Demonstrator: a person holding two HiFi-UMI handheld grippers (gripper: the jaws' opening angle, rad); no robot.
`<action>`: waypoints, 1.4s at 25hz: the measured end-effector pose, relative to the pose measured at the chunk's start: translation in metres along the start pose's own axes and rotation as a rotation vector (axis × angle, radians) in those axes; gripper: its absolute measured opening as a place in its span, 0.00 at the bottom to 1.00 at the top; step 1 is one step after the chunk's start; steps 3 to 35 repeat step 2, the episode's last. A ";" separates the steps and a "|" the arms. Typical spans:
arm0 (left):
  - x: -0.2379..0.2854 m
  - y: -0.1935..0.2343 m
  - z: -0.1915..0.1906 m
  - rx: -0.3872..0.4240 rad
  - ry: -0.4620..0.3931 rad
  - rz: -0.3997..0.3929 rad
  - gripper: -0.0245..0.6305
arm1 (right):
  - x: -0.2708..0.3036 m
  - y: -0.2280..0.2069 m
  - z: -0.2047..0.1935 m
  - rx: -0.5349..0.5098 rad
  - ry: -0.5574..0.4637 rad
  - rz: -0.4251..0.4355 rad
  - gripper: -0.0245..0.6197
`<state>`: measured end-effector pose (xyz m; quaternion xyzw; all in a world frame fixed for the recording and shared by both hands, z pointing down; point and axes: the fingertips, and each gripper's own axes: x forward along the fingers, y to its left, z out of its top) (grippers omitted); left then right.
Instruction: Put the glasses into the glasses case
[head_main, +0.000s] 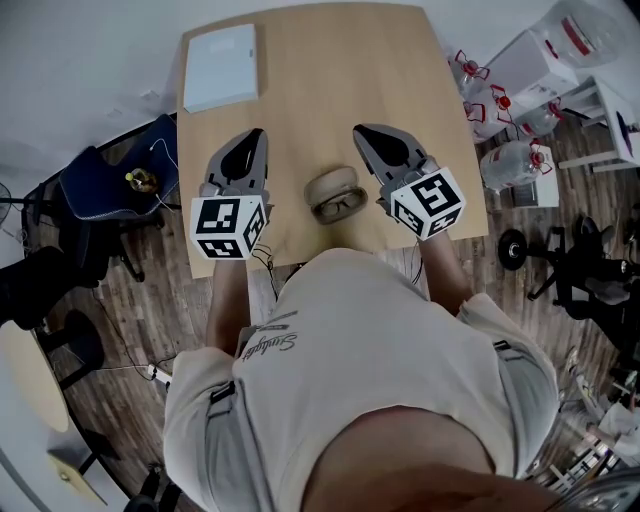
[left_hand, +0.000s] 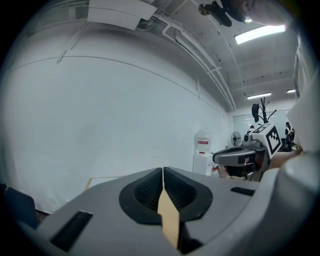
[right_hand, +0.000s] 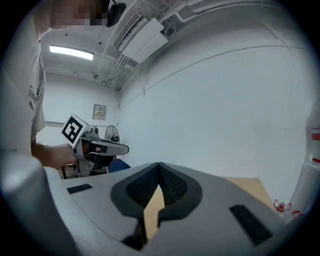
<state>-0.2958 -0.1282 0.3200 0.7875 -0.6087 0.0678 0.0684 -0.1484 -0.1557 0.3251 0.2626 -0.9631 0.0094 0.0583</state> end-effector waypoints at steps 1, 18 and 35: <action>0.000 0.001 0.000 0.001 0.000 0.000 0.07 | 0.001 0.000 0.000 -0.001 -0.002 0.000 0.03; 0.001 0.003 0.000 0.001 0.001 0.000 0.07 | 0.002 0.000 0.001 -0.003 -0.004 0.000 0.03; 0.001 0.003 0.000 0.001 0.001 0.000 0.07 | 0.002 0.000 0.001 -0.003 -0.004 0.000 0.03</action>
